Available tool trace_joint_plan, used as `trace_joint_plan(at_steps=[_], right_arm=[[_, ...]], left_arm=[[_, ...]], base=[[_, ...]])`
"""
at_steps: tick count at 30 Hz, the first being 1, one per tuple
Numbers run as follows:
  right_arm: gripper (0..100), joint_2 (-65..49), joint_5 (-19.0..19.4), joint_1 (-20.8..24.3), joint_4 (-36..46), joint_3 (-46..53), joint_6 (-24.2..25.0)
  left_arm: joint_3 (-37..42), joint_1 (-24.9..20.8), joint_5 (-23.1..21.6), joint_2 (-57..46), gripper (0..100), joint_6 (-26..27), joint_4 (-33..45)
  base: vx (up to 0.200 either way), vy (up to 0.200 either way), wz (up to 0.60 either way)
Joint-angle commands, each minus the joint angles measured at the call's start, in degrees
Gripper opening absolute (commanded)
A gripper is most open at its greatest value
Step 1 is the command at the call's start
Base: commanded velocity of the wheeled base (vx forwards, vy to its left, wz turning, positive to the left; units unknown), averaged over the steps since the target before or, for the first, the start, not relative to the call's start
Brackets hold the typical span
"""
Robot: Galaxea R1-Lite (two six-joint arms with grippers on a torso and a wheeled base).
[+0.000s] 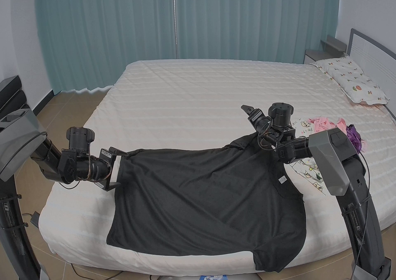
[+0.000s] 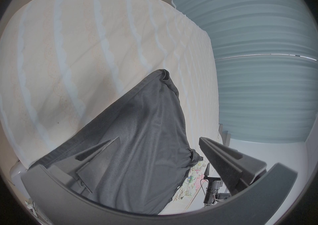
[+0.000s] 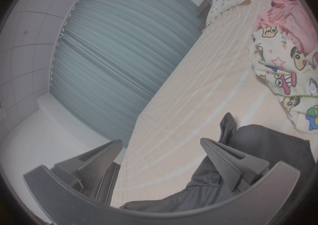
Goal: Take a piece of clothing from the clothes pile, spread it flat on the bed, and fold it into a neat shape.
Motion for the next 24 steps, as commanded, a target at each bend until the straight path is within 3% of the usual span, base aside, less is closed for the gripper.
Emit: trace_joint_plan(at_steps=[1,7,10,11,15,16,20,24], right_arm=[[100,-3.8,-1.8,-0.8,2.2,4.8,-0.6],[100,-17.8,-1.4,-0.9,-3.2,30.6,-10.5],[100,-21.2,-1.2,-1.5,-7.0,38.5,-12.2],[100,-24.8,-1.0,-2.3,-10.5,46.0,-13.3],[100,-33.9,-1.0,-3.5,-13.9,62.1,-13.6],[100,-34.1,-1.0,-3.5,-14.0,62.7,-13.6],[100,-40.5,0.1,-3.7,-19.6,81.3,-14.0],[100,-41.3,0.5,-4.7,-30.9,91.4,-13.6]], left_arm=[[0.8,0.0,-0.1,-0.3,100,0.1,0.0],[6.2,-0.3,-0.7,-2.3,100,4.9,0.0],[8.0,-0.3,-0.7,-4.0,100,7.2,0.0],[9.4,-0.3,-0.7,-6.1,100,8.5,0.2],[11.4,-1.6,-0.6,-9.5,100,9.3,0.6],[11.4,-1.7,-0.6,-9.6,100,9.5,0.7],[14.0,-2.9,-0.4,-10.6,100,13.7,1.2],[16.5,-3.2,0.0,-10.8,100,17.5,3.8]], base=[[0.0,0.0,0.0],[0.0,0.0,0.0],[0.0,0.0,0.0],[0.0,0.0,0.0],[0.0,0.0,0.0],[-0.2,0.0,0.0],[-0.2,0.0,0.0],[-0.2,0.0,0.0]])
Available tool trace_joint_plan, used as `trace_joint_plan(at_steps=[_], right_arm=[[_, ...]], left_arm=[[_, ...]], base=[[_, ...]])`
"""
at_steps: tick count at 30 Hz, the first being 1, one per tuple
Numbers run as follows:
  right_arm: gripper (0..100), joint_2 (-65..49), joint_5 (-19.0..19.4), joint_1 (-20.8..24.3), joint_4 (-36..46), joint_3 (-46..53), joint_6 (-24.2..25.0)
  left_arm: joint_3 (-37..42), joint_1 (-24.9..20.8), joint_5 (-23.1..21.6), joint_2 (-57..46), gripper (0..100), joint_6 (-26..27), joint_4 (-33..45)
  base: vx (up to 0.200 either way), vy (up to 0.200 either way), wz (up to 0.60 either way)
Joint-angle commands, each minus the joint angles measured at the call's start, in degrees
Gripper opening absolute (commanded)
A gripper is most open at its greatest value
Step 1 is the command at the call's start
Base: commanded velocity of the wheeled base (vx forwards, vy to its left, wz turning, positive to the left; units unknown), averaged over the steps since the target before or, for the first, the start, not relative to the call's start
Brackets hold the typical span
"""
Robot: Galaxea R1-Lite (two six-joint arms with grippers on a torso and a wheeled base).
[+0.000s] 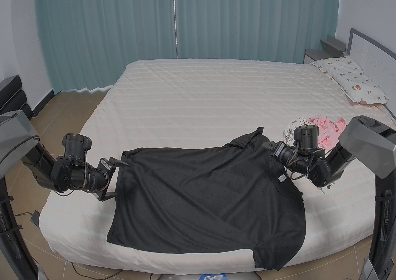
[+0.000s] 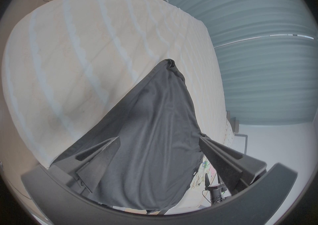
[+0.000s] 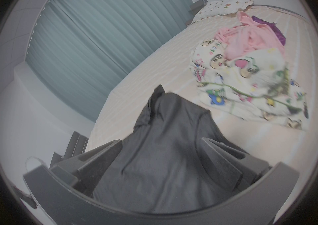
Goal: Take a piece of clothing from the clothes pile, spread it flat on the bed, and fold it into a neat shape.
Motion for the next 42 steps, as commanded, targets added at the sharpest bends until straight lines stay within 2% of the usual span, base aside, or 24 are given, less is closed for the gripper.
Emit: trace_joint_plan(at_steps=[1,4,5,8,11,16,17,25,29,31,39,40,42], right_arm=[[100,-16.5,1.2,-2.4,-20.3,36.3,-2.4],[100,-15.9,1.5,-2.2,-25.4,41.6,-2.9],[100,-15.5,2.5,-2.2,-27.5,44.3,-2.4],[100,-14.1,5.5,-2.9,-29.3,46.2,-1.2],[100,-10.7,6.8,-4.2,-32.0,47.8,0.1],[100,-6.2,7.1,-5.1,-39.6,50.1,0.0],[100,-4.6,6.9,-5.1,-41.6,50.7,-0.2],[100,-4.7,7.1,-5.1,-41.5,50.9,0.8],[100,-5.0,7.1,-5.1,-41.6,50.9,1.0],[100,-5.6,7.2,-5.1,-41.5,50.9,1.1],[100,-5.8,7.3,-4.5,-41.5,51.0,3.0],[100,-5.7,7.2,-4.5,-41.5,51.1,3.0],[100,-5.7,7.2,-4.6,-41.5,51.4,2.7]], left_arm=[[8.5,-1.9,0.5,-5.1,100,9.5,3.6],[12.1,-1.8,0.9,-5.1,100,12.4,3.7],[14.4,-1.7,1.9,-4.7,100,14.9,3.4],[15.9,-2.1,5.3,-4.2,100,18.3,3.2],[15.8,-3.4,9.4,-1.6,100,19.3,3.1],[15.6,-5.4,13.8,2.6,100,19.4,-0.4],[15.9,-6.3,15.9,3.4,100,19.3,-1.7],[15.3,-9.3,22.3,6.6,100,19.0,-3.6],[15.1,-10.3,22.8,7.7,100,19.2,-6.8],[14.9,-10.4,24.4,9.5,100,19.2,-9.5],[13.0,-10.7,25.8,11.1,100,18.7,-10.9],[13.0,-10.7,26.0,11.4,0,18.6,-10.8],[13.0,-10.7,26.4,11.4,0,18.5,-10.7]], base=[[-0.2,0.0,0.0],[-0.067,0.0,0.0],[0.0,0.0,0.0],[0.0,0.0,0.0],[0.0,0.0,0.0],[0.0,0.0,0.0],[0.0,0.0,0.0],[0.0,0.0,0.0],[0.0,0.0,0.0],[0.0,0.0,0.0],[0.0,0.0,0.0],[0.0,0.0,0.0],[0.0,0.0,0.0]])
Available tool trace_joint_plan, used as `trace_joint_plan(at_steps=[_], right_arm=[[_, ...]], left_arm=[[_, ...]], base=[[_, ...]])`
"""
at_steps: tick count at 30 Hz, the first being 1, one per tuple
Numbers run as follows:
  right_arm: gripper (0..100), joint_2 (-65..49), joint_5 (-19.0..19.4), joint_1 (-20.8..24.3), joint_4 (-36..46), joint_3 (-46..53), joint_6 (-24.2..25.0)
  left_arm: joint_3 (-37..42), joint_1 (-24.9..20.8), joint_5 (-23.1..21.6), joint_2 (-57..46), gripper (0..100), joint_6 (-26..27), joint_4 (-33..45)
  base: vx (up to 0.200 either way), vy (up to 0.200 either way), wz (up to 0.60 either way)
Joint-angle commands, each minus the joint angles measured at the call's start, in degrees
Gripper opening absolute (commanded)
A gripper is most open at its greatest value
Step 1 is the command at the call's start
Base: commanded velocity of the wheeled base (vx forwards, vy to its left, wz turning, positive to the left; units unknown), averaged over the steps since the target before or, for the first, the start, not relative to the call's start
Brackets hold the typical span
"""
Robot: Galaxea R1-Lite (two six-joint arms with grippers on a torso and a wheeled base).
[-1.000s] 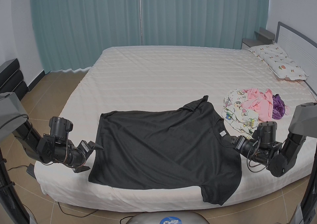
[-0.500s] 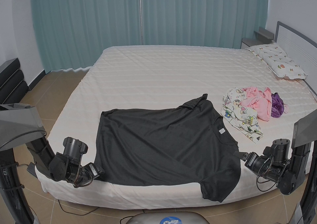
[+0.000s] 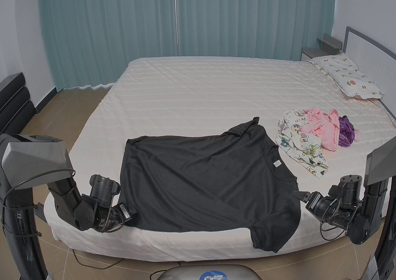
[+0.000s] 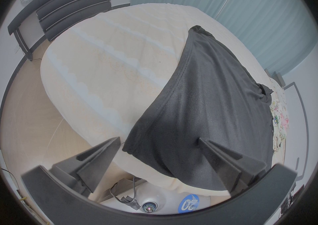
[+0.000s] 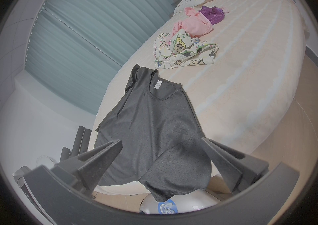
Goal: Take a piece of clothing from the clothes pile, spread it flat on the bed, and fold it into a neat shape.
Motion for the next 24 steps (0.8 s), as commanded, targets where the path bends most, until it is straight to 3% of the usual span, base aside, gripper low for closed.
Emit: trace_joint_plan(at_steps=[1,17,24], right_arm=[[100,0.3,0.0,-0.1,-0.9,0.6,-0.2],[100,2.9,3.2,-3.1,-0.8,1.8,-4.3],[100,5.2,3.6,-3.5,-0.9,2.1,-6.4]], left_arm=[[0.3,0.0,0.4,1.0,0,-0.5,0.2],[6.8,0.8,0.9,-2.1,0,-1.2,0.4],[6.9,0.5,0.8,-6.1,0,-1.3,5.0]], base=[[0.0,0.0,0.0],[0.0,0.0,0.0],[0.0,0.0,0.0]])
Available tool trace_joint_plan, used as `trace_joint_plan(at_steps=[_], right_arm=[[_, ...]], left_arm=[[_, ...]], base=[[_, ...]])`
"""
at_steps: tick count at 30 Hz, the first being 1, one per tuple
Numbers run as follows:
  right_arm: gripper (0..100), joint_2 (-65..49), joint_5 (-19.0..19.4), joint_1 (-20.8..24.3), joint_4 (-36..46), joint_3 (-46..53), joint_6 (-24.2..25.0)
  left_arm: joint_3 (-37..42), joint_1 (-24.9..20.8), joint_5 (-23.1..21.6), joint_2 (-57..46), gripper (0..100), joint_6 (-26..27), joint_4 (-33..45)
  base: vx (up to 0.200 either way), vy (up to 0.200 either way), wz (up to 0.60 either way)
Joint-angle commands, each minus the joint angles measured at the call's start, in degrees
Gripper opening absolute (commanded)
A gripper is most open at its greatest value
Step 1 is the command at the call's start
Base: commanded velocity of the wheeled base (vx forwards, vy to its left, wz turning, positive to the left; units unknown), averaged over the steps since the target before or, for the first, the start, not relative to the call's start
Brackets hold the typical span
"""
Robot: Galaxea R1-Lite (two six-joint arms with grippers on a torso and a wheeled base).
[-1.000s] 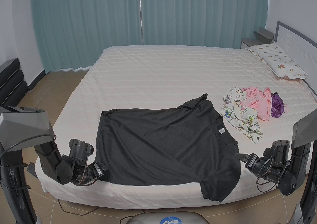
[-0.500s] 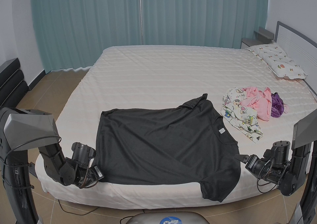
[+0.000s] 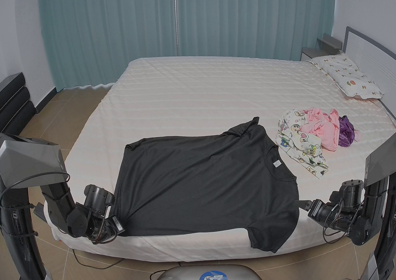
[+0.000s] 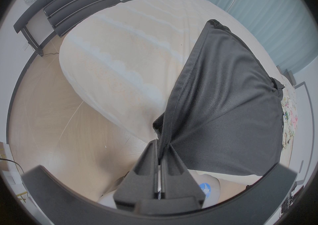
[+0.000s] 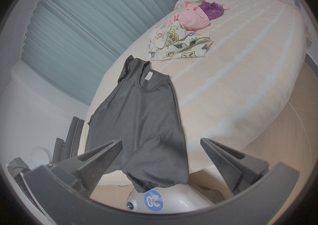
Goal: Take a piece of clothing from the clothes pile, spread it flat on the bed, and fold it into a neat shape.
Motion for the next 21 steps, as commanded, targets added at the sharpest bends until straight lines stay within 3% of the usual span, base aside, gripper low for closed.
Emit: trace_joint_plan(at_steps=[1,11,17,21], right_arm=[[100,2.0,0.1,0.0,-0.9,0.1,-0.3],[100,2.0,0.2,0.5,-0.8,-0.6,-1.1],[100,3.9,0.3,1.9,-0.8,-3.9,-8.2],[100,4.2,0.5,1.5,2.0,-7.7,-9.5]], left_arm=[[-0.1,-0.2,0.0,-3.2,0,-0.2,1.3],[-0.8,-0.5,-0.1,-4.1,0,-0.2,1.6],[-3.4,-0.5,-2.1,-4.4,0,0.5,2.7],[-5.3,-0.1,-5.5,-4.2,0,0.0,4.6]], base=[[0.0,0.0,0.0],[0.0,0.0,0.0],[0.0,0.0,0.0],[0.0,0.0,0.0]])
